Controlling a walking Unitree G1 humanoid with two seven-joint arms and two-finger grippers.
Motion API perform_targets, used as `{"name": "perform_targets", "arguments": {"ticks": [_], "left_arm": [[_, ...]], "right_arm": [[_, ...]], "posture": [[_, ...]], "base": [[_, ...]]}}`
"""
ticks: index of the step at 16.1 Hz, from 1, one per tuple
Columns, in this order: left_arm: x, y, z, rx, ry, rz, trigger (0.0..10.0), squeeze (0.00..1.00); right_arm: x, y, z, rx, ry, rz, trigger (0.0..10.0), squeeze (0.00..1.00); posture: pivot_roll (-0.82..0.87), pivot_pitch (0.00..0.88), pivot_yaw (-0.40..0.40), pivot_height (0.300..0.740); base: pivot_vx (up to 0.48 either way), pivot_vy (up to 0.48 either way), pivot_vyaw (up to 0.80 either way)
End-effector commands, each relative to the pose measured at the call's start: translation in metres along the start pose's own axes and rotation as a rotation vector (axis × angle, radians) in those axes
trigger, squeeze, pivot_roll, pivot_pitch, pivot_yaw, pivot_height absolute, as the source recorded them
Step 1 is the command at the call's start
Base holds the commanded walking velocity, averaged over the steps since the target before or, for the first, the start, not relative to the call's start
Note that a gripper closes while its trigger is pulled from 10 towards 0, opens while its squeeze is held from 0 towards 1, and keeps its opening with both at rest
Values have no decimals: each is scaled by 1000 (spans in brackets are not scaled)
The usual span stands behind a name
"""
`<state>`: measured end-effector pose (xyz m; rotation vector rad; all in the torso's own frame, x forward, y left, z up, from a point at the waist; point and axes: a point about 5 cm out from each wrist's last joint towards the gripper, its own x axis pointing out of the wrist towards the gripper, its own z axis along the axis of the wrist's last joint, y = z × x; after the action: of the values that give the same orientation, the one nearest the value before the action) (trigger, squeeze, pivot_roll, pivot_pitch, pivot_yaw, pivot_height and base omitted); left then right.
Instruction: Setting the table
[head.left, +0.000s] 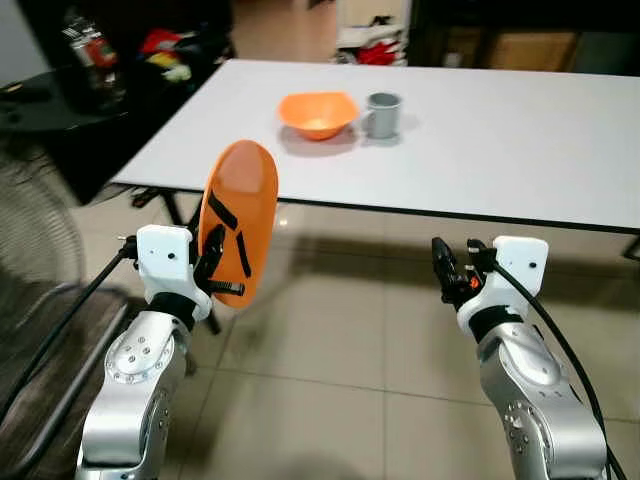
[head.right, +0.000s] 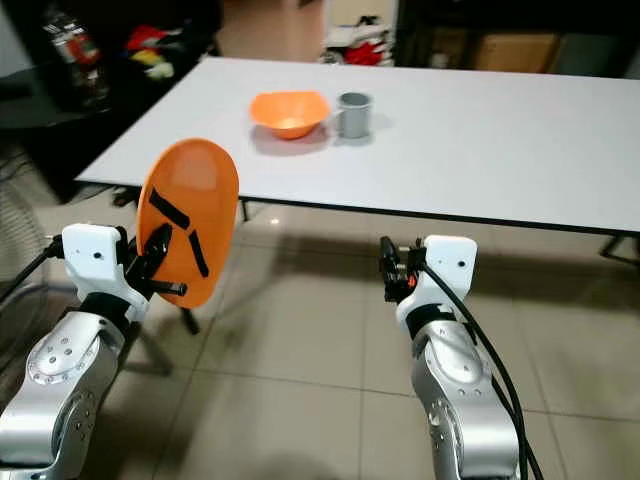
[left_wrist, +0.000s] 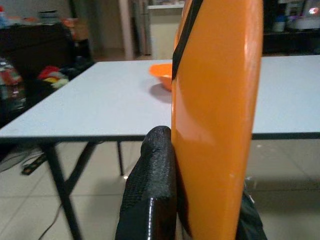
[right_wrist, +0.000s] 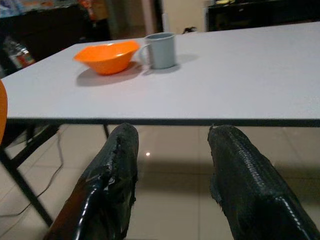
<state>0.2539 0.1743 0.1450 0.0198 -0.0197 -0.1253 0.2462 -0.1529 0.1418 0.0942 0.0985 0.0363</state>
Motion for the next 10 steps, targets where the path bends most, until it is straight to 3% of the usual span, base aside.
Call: {"name": "perform_targets", "arguments": {"ticks": [1,3,10], "left_arm": [[1,0,7,8,-42,4,10000,0],[1,0,5,5,-42,11,10000,0],[2,4,4,-9,-35,34,10000,0]], "right_arm": [[2,1,1,-8,5,13,10000,0],[4,2,3,-24,-2,42,10000,0],[6,6,3,-52,-7,76,10000,0]], "posture": [[-6,0,63,740],[-6,0,60,740],[-6,0,58,740]], "base": [[412,0,-800],[418,0,-800],[426,0,0]]}}
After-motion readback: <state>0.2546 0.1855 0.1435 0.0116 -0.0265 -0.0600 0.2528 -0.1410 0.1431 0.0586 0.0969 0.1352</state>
